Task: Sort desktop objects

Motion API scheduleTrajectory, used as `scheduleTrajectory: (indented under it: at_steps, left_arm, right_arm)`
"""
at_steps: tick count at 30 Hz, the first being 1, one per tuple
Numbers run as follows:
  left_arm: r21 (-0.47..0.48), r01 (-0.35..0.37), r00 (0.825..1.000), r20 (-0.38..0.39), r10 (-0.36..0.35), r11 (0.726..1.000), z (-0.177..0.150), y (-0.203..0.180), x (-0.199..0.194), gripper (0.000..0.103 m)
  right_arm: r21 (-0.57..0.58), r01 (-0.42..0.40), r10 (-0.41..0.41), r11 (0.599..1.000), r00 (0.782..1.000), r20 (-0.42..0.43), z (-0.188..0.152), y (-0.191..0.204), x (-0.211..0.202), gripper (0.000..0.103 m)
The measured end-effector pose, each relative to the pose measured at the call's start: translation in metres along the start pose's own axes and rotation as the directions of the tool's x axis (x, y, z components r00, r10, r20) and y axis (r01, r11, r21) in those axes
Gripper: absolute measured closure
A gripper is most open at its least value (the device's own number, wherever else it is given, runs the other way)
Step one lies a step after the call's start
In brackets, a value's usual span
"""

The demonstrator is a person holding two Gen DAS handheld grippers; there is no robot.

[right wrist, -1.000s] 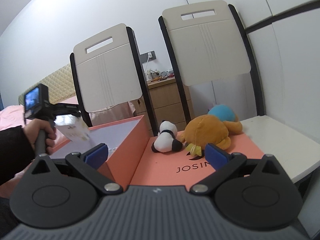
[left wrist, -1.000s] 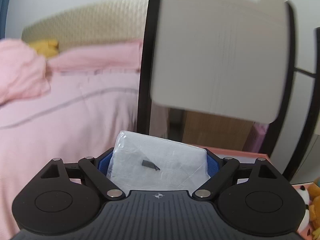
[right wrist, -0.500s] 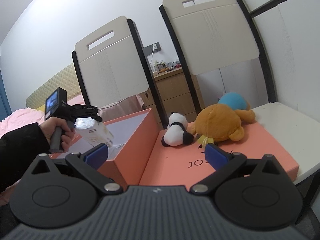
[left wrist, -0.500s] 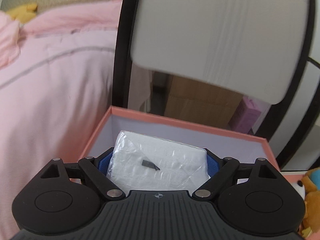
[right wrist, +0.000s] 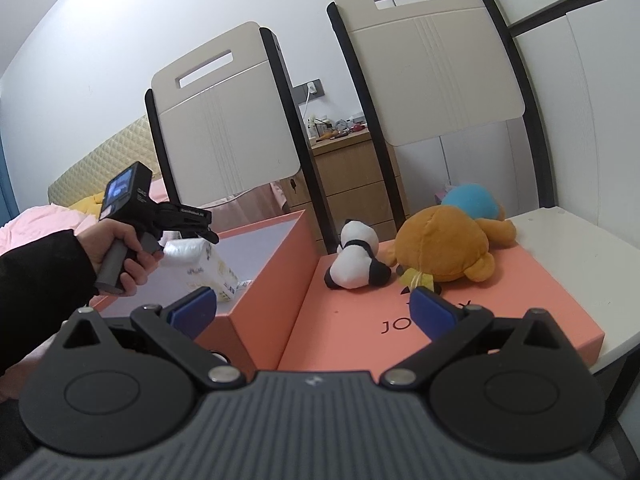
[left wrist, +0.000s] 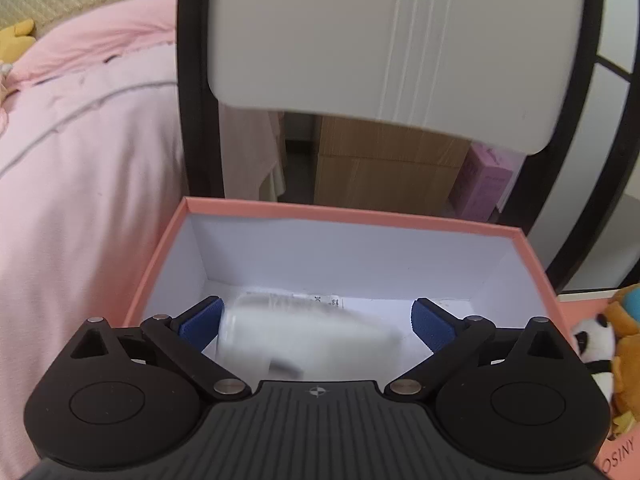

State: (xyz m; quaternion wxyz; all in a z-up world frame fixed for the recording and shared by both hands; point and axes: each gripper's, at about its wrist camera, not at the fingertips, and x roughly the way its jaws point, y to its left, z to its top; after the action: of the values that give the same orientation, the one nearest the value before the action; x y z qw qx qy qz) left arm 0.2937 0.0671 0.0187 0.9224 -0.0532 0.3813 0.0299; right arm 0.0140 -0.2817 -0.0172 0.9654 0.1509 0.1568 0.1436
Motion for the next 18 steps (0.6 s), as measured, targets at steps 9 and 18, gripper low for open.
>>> scheduleTrajectory:
  at_steps: [9, 18]
  left_arm:
    - [-0.031, 0.014, 0.993, 0.120, -0.010, 0.999, -0.030, 0.000, -0.076, 0.000]
    - [0.010, 0.029, 0.949, 0.314, -0.031, 1.000, -0.092, -0.014, -0.148, 0.000]
  right_arm:
    - [-0.034, -0.007, 0.007, 0.999, 1.000, 0.025, -0.002, 0.012, -0.003, 0.000]
    - [-0.083, 0.018, -0.014, 0.996, 0.999, 0.049, -0.005, 0.026, -0.001, 0.000]
